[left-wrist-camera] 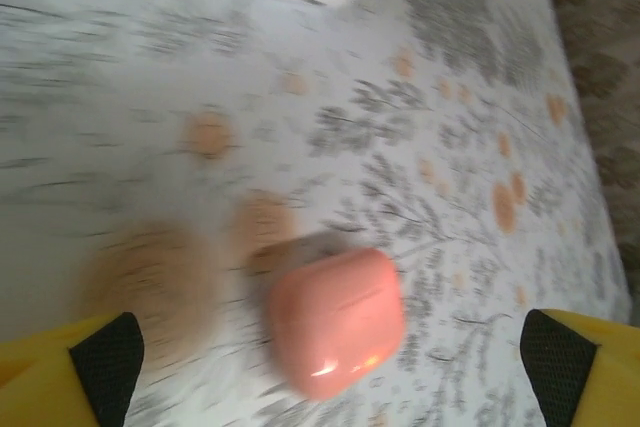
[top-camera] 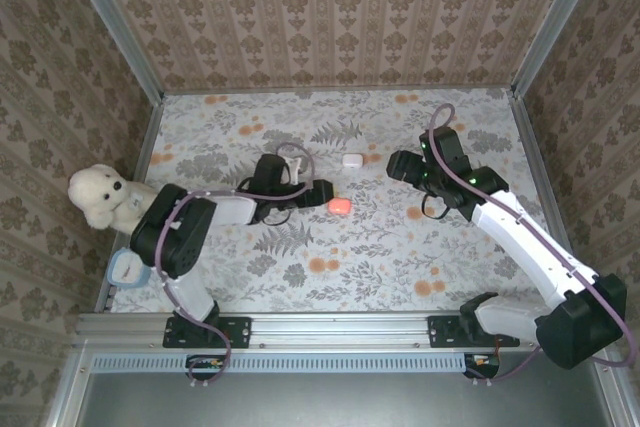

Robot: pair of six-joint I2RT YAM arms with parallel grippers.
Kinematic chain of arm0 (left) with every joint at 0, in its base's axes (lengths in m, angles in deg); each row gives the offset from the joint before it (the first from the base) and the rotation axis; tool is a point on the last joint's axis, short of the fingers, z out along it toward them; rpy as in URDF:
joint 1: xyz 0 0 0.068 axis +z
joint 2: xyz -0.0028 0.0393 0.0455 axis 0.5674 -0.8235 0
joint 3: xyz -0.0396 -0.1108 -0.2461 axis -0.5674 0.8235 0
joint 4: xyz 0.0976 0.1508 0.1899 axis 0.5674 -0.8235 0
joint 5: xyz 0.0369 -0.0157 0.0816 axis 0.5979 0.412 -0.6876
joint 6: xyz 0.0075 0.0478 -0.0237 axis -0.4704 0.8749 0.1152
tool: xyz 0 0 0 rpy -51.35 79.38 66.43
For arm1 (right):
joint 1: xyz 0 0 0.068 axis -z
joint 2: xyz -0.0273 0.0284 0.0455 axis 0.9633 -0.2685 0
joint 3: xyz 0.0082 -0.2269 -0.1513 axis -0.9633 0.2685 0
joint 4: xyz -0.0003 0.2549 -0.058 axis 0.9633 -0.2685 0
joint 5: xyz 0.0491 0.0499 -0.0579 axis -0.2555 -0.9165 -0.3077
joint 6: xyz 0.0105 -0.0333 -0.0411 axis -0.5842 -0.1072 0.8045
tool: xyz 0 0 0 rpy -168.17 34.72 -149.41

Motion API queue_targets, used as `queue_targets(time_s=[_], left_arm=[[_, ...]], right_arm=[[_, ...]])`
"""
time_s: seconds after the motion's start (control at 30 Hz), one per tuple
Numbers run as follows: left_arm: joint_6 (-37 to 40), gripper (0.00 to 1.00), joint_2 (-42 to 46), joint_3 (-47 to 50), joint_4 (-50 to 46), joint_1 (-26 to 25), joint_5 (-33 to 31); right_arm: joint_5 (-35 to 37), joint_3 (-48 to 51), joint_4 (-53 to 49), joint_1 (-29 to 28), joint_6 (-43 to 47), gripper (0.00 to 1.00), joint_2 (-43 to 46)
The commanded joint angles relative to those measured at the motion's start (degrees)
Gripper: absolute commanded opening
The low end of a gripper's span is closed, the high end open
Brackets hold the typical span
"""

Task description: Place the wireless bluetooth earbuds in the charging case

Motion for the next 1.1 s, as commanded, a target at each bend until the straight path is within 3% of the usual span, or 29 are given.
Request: queue_targets(time_s=[0.0, 0.1, 0.2, 0.3, 0.4, 0.57, 0.83, 0.93, 1.07], left_arm=[[5.6, 1.0, 6.8, 0.7, -15.1, 4.9, -5.0], [10.1, 1.0, 15.1, -0.6, -22.9, 8.1, -9.3], [14.7, 1.0, 23.7, -1.8, -27.1, 9.2, -19.1], [18.3, 1.0, 31.8, 2.5, -19.9, 9.2, -28.8], [26.0, 1.0, 38.9, 9.5, -7.4, 9.2, -37.6], [36.8, 1.0, 40.0, 14.1, 2.1, 10.7, -50.5], [41.2, 1.0, 26.4, 20.1, 20.0, 14.7, -51.3], [44.0, 1.0, 24.9, 19.8, 23.5, 15.3, -49.2], [45.5, 1.0, 25.5, 20.5, 20.8, 16.0, -48.8]], right_arm=[[2.9, -1.3, -1.6, 1.4, 1.4, 0.99, 3.1], [5.3, -0.9, -2.1, 3.4, 3.0, 1.0, 4.9], [10.1, -0.4, -1.5, 5.5, 5.8, 1.0, 5.6], [17.9, 2.7, 3.8, 7.1, 10.7, 1.0, 5.8], [26.1, 10.8, 16.8, 7.8, 18.9, 1.0, 5.9], [28.8, 19.9, 33.5, 11.8, 25.9, 1.0, 0.7], [30.9, 31.8, 68.6, 13.9, 34.5, 1.0, -14.7], [24.8, 33.8, 74.4, 14.5, 34.6, 1.0, -16.6], [19.6, 34.7, 76.8, 14.6, 36.7, 1.0, -17.4]])
